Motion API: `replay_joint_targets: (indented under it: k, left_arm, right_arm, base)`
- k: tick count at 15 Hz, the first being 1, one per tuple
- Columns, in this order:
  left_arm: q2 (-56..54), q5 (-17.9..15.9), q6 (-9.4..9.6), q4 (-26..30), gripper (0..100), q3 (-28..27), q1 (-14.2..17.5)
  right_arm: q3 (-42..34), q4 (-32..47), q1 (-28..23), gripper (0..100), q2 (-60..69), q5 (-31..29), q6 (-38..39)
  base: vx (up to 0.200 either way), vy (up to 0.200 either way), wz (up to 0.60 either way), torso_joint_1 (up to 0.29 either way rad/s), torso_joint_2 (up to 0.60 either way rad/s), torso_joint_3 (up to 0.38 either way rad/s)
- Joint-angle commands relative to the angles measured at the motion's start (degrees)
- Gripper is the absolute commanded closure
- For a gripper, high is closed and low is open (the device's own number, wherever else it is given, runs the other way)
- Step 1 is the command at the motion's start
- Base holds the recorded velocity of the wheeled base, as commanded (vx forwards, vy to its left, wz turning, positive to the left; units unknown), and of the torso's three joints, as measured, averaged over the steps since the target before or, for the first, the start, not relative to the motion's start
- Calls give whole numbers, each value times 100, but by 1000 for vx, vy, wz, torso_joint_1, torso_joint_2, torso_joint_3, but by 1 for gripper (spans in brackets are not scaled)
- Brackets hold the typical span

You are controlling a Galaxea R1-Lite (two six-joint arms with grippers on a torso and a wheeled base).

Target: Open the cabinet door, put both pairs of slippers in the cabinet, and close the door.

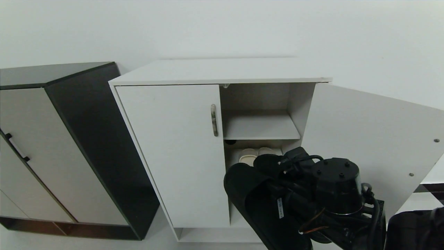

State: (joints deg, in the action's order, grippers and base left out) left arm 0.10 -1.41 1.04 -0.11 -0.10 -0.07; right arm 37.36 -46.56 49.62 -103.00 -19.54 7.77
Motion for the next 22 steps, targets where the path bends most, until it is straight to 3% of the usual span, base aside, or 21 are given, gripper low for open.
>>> replay_joint_targets:
  k: [1, 9, 11, 13, 14, 16, 19, 22]
  left_arm:
    - [-1, 10, 2, 2, 100, 1, 7]
    - [-1, 1, 2, -7, 100, 1, -1]
    - [-1, 1, 2, -7, 100, 1, 7]
    - [-1, 1, 11, 2, 100, 1, -1]
    - [-1, 1, 11, -7, 100, 1, -1]
    - [-1, 1, 11, 2, 100, 1, 7]
    - [-1, 1, 11, 2, 100, 1, -1]
    - [-1, 1, 28, 2, 100, 1, -1]
  right_arm:
    - [-1, -3, 4, 100, -10, 3, 6]
    - [8, -152, 4, 100, -106, 12, -12]
    - [96, -548, 75, 100, -194, -94, -91]
    - [333, -310, 242, 100, -238, -516, -117]
    - [913, 613, 329, 100, -273, -1157, 146]
    - [1493, 1377, 373, 100, -80, -1368, 515]
    - [2600, 2968, 391, 100, 8, -2309, 1113]
    - [3119, 3293, 391, 100, -80, -2511, 1263]
  base:
    - [0, 0, 0, -90, 456, 364]
    - [0, 0, 0, -27, 318, 283]
    - [0, 0, 0, 0, 0, 0]
    - [0, 0, 0, 0, 0, 0]
    - [0, 0, 0, 0, 0, 0]
    - [0, 0, 0, 0, 0, 0]
    - [0, 0, 0, 0, 0, 0]
    - [0, 0, 0, 0, 0, 0]
